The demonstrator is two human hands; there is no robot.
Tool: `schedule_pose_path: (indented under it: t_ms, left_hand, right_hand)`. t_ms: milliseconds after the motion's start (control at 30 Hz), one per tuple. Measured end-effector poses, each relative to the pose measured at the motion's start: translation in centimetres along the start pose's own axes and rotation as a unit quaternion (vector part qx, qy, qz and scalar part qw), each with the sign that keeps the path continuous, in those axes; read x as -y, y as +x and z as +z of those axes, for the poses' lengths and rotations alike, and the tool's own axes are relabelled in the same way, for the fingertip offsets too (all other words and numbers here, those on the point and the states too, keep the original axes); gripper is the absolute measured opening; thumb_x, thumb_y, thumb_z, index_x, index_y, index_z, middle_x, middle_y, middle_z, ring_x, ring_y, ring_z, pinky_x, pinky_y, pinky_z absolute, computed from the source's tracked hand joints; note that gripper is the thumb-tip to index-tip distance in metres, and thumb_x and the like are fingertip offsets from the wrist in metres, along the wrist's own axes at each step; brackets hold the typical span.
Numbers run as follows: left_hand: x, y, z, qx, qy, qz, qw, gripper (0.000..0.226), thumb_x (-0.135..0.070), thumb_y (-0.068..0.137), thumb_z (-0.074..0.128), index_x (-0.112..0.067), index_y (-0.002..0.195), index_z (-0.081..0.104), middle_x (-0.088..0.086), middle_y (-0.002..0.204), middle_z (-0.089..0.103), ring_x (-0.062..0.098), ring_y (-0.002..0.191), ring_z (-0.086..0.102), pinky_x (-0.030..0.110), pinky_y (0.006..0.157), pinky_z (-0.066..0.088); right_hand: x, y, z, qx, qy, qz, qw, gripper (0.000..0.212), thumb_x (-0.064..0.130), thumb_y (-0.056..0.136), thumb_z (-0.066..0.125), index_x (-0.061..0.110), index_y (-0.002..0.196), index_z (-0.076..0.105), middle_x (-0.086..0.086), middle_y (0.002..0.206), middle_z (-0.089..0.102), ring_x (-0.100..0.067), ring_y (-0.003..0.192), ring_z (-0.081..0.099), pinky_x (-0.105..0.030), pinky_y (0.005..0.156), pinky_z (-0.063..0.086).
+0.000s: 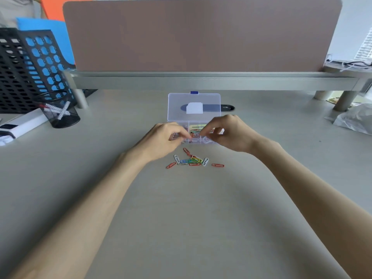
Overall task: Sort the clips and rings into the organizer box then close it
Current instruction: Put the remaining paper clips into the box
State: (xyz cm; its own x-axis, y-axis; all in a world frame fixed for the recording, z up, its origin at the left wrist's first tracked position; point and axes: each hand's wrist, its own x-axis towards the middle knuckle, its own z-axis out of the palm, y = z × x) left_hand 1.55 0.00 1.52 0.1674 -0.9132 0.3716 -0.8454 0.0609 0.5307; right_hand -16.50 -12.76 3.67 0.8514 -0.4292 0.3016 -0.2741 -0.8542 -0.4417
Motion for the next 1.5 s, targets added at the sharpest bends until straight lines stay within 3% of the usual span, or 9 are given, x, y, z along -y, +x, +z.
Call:
schedule_pose_path:
  t_ms: [133, 267, 433, 600, 733, 800, 1000, 1200, 1500]
  left_hand:
    - [0.7, -2.7, -0.7, 0.033, 0.000, -0.006, 0.999, 0.019, -0.012, 0.090, 0.063, -0.022, 0.101, 0.073, -0.019, 0.082, 0.056, -0.003, 0.097, 0.054, 0.007, 0.073, 0.037]
    - [2.0, -5.0, -0.9, 0.046, -0.016, -0.016, 0.999, 0.016, -0.019, 0.089, 0.065, -0.027, 0.099, 0.074, -0.008, 0.092, 0.061, 0.005, 0.076, 0.053, 0.017, 0.069, 0.038]
    - [2.1, -5.9, -0.3, 0.026, -0.021, -0.036, 0.999, 0.010, -0.023, 0.085, 0.069, -0.026, 0.092, 0.076, -0.007, 0.091, 0.060, -0.002, 0.066, 0.048, 0.013, 0.063, 0.034]
    - [2.1, -5.9, 0.1, -0.013, 0.002, -0.035, 0.999, 0.004, -0.028, 0.082, 0.072, -0.027, 0.085, 0.075, -0.008, 0.088, 0.060, -0.006, 0.069, 0.046, 0.019, 0.065, 0.035]
    - [2.0, -5.8, 0.4, -0.044, 0.037, -0.024, 0.998, 0.006, -0.030, 0.082, 0.072, -0.024, 0.082, 0.073, -0.007, 0.088, 0.063, -0.002, 0.076, 0.047, 0.028, 0.072, 0.041]
    - [2.0, -5.8, 0.4, -0.042, 0.049, -0.021, 0.998, 0.005, -0.029, 0.083, 0.070, -0.025, 0.082, 0.073, -0.007, 0.087, 0.063, -0.001, 0.074, 0.047, 0.030, 0.071, 0.042]
    - [2.0, -6.0, 0.2, -0.048, 0.053, -0.035, 0.997, 0.006, -0.028, 0.086, 0.067, -0.027, 0.085, 0.073, -0.010, 0.084, 0.061, -0.004, 0.068, 0.047, 0.030, 0.065, 0.040]
    - [2.2, -6.1, 0.0, -0.020, 0.044, -0.034, 0.998, 0.025, -0.037, 0.084, 0.068, -0.026, 0.107, 0.071, -0.015, 0.091, 0.058, -0.004, 0.080, 0.049, 0.023, 0.073, 0.040]
    - [2.1, -6.2, -0.4, -0.022, 0.025, -0.055, 0.998, 0.007, -0.024, 0.083, 0.071, -0.029, 0.083, 0.076, -0.013, 0.080, 0.058, -0.003, 0.067, 0.048, 0.021, 0.062, 0.034]
  right_hand:
    - [0.2, -2.4, -0.3, 0.101, 0.018, 0.040, 0.994, 0.023, 0.010, 0.084, 0.065, 0.023, 0.101, 0.072, 0.011, 0.095, 0.068, -0.001, 0.073, 0.056, -0.010, 0.070, 0.044]
    - [-0.7, -4.3, 0.0, 0.119, 0.023, 0.113, 0.986, 0.027, 0.029, 0.076, 0.076, 0.028, 0.101, 0.070, 0.010, 0.092, 0.065, -0.007, 0.073, 0.054, -0.021, 0.072, 0.046]
    - [-0.7, -4.9, -0.3, 0.115, 0.043, 0.108, 0.987, 0.012, 0.021, 0.073, 0.079, 0.032, 0.076, 0.074, 0.011, 0.073, 0.068, -0.002, 0.068, 0.056, -0.015, 0.068, 0.045]
    - [0.2, -4.7, 0.4, 0.111, 0.056, 0.100, 0.987, 0.011, 0.027, 0.067, 0.083, 0.029, 0.073, 0.073, 0.012, 0.069, 0.066, 0.000, 0.065, 0.053, -0.016, 0.064, 0.043]
    - [1.1, -3.9, 1.8, 0.086, 0.039, 0.075, 0.993, 0.028, 0.030, 0.069, 0.081, 0.025, 0.095, 0.071, 0.003, 0.088, 0.063, -0.007, 0.068, 0.047, -0.022, 0.067, 0.042]
    - [1.3, -3.5, 2.2, 0.086, 0.017, 0.062, 0.994, 0.027, 0.027, 0.074, 0.078, 0.022, 0.100, 0.071, 0.004, 0.091, 0.061, -0.009, 0.070, 0.047, -0.014, 0.066, 0.040]
    - [1.2, -3.4, 2.6, 0.080, 0.015, 0.050, 0.995, 0.018, 0.021, 0.077, 0.075, 0.021, 0.095, 0.073, 0.003, 0.087, 0.064, -0.011, 0.074, 0.051, -0.007, 0.062, 0.038]
    - [0.9, -3.5, 1.8, 0.081, 0.046, 0.060, 0.994, 0.012, 0.011, 0.076, 0.076, 0.018, 0.086, 0.075, 0.005, 0.078, 0.067, 0.006, 0.065, 0.054, -0.003, 0.064, 0.041]
    - [0.1, -3.5, 0.5, 0.061, -0.009, 0.125, 0.990, 0.007, 0.017, 0.076, 0.074, 0.024, 0.079, 0.075, 0.011, 0.069, 0.063, 0.000, 0.063, 0.056, -0.008, 0.052, 0.042]
